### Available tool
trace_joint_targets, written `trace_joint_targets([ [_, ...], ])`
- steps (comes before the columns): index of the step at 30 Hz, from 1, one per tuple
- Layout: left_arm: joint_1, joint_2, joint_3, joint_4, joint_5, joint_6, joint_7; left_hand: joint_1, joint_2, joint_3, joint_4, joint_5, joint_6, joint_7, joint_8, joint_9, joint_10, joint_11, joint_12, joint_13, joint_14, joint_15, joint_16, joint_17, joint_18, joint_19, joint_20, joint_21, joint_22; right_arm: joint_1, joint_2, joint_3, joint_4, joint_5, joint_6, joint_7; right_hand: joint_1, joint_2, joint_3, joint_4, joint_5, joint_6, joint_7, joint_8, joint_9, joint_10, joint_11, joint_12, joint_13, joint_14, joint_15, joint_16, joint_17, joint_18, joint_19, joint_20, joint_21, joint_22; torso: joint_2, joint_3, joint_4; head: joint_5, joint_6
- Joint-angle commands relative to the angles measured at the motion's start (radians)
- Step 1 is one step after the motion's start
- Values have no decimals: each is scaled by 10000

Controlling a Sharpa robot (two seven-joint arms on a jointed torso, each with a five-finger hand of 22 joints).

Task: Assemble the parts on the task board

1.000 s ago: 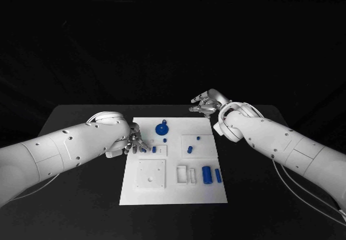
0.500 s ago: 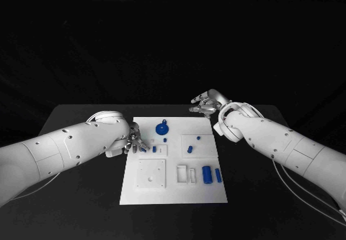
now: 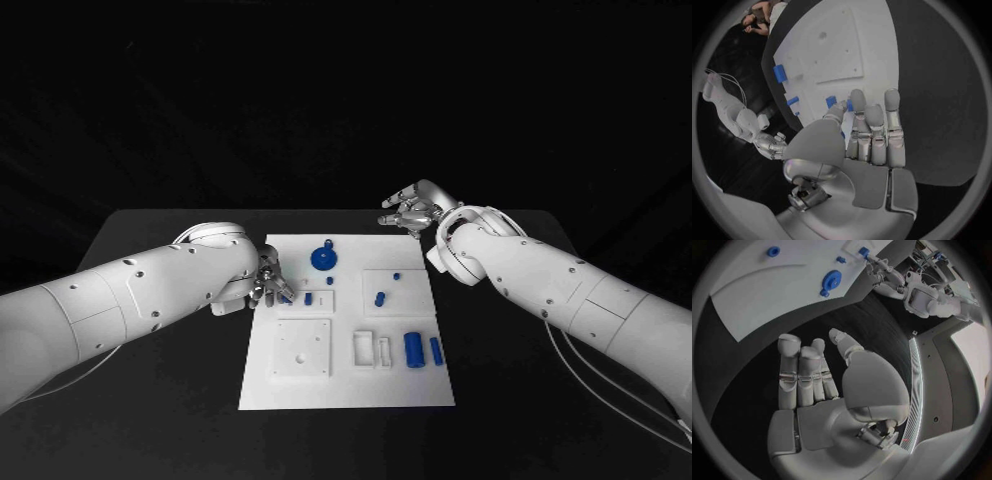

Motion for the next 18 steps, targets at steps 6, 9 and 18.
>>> trace_joint_targets([
  [6, 12, 3, 6, 46, 225, -19, 86, -304, 279, 885, -536, 577, -334, 23, 529, 292, -116, 0, 58, -30, -95, 5, 16, -65, -28, -55, 15, 13, 204, -12, 11, 4, -4, -93, 198, 22, -55, -32, 19, 6, 33, -18, 26, -37, 2, -38, -55, -9, 6, 13, -24, -25, 0, 77, 490, -28, 9, 430, 3, 4, 0, -14, -7],
  [9, 12, 6, 8, 52, 269, -34, 109, -341, 432, 1239, -850, 823, -383, 45, 726, 405, -112, 12, 72, -39, -107, 4, 36, -79, -8, -87, 13, 63, 208, -14, 12, 4, -7, -95, 211, 19, -55, -32, 19, 6, 33, -18, 26, -37, 2, -38, -55, -9, 6, 13, -24, -25, 0, 77, 490, -28, 9, 430, 4, 5, -7, -13, -4],
  [18, 32, -22, 36, 60, 414, 144, 203, -580, 895, 1593, -1473, 624, -651, 85, 1163, 690, -155, 61, 134, -25, -160, 21, 79, -135, 26, -208, 29, 231, 209, -18, 9, 4, -15, -100, 244, 8, -55, -32, 19, 6, 33, -18, 26, -37, 2, -38, -55, -9, 6, 13, -24, -25, 0, 77, 490, -28, 9, 430, 0, 9, 2, -20, -8],
])
